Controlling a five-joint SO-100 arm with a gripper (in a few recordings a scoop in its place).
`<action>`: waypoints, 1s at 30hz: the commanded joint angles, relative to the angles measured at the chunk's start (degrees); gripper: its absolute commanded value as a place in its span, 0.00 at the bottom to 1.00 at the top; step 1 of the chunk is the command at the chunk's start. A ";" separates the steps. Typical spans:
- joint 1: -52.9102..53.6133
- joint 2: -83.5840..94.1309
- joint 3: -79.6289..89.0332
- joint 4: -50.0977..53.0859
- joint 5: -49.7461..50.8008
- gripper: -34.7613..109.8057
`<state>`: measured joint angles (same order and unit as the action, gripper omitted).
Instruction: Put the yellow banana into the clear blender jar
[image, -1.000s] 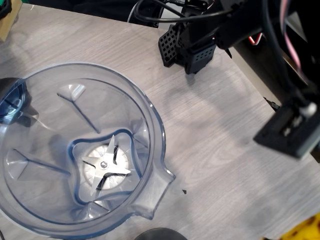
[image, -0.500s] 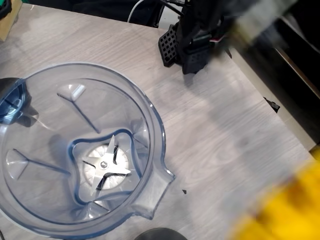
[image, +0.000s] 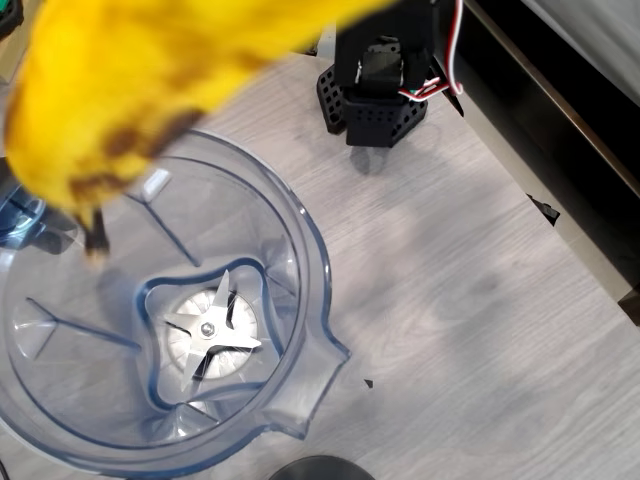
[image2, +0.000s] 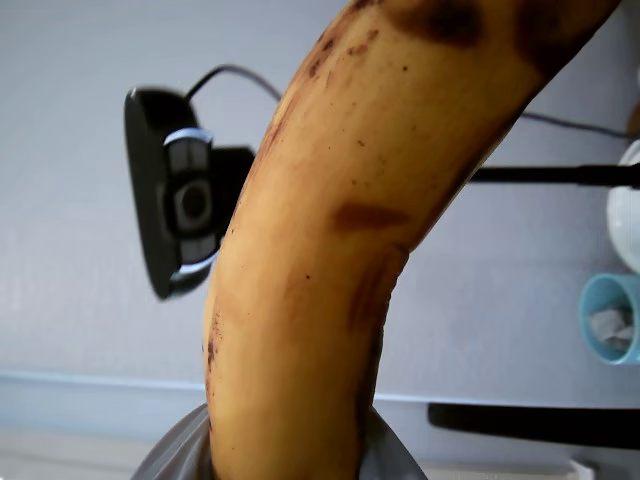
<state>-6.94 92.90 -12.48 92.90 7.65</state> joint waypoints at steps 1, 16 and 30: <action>5.36 0.53 -1.41 5.62 4.92 0.29; 16.88 -13.54 -0.88 10.20 11.25 0.29; 16.70 -19.25 0.44 10.46 7.91 0.29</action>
<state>10.99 70.40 -11.60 102.83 17.40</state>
